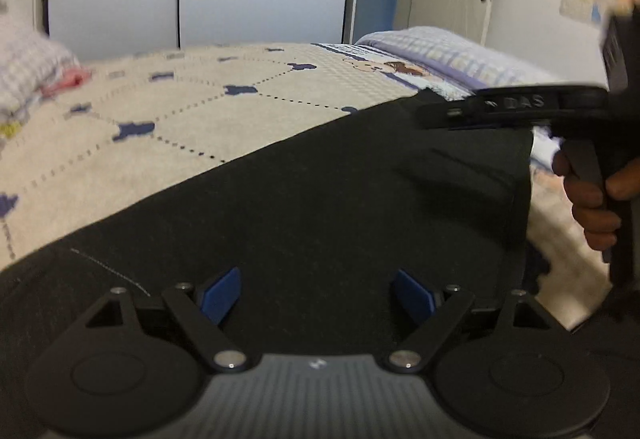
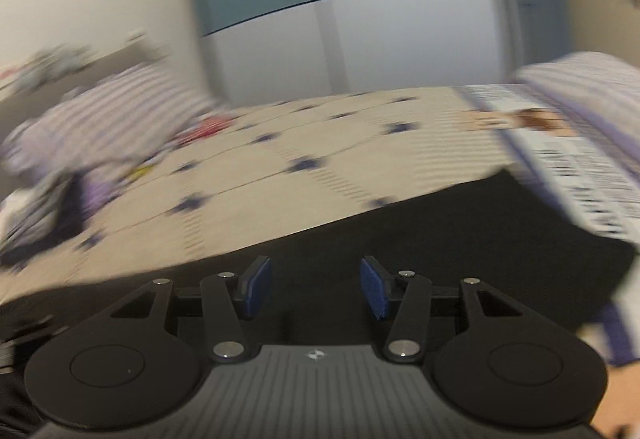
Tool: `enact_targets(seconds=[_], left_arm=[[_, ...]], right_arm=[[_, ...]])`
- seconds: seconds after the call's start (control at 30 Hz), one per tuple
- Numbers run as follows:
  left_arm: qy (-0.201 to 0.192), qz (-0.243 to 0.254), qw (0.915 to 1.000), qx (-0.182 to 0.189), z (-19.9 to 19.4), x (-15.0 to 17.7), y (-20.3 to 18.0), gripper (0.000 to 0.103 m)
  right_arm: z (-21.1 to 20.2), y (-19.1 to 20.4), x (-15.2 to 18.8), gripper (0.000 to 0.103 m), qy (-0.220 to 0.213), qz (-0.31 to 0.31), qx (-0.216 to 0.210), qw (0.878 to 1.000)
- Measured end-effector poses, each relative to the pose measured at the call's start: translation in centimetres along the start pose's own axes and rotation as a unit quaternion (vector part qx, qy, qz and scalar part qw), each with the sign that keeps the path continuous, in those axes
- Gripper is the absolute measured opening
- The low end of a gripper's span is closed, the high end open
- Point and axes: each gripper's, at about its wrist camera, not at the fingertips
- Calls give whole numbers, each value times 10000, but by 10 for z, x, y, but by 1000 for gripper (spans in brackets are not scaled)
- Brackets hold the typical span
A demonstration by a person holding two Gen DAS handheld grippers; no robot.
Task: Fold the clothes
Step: 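Press the folded cardigan flat with both open grippers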
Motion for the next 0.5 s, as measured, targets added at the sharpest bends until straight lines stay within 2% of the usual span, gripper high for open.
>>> enact_targets(seconds=[0.1,0.2,0.3,0.4,0.47,0.5], left_arm=[[-51,227,9996,-147,-1,3,-9,87],[-130,-65,9999,-36,-4,6,0,87],[-212,-217,9995,30,-7,9,4,88],[-214,-240,9994,89,-7,10,5,91],[-208,-236,9994,131,-7,10,5,93],[-213,-244,9994,141,-8,10,5,93]], right_arm=[[16,24,14,52,391,-621,-334,9967],[26,19,24,53,766,-1274,-157,9888],[19,-25,19,53,734,-1059,74,9916],[7,-83,14,53,583,-487,673,9948],[-2,-119,12,45,467,-29,1102,9928],[-6,-126,10,44,419,33,1283,9908]])
Point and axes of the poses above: each gripper's, at about its wrist camera, not at the fingertips, and z roughly the way its jaws point, y to its left, x to its underside, and after that the axes turned 5 degrees about -y, right-handed
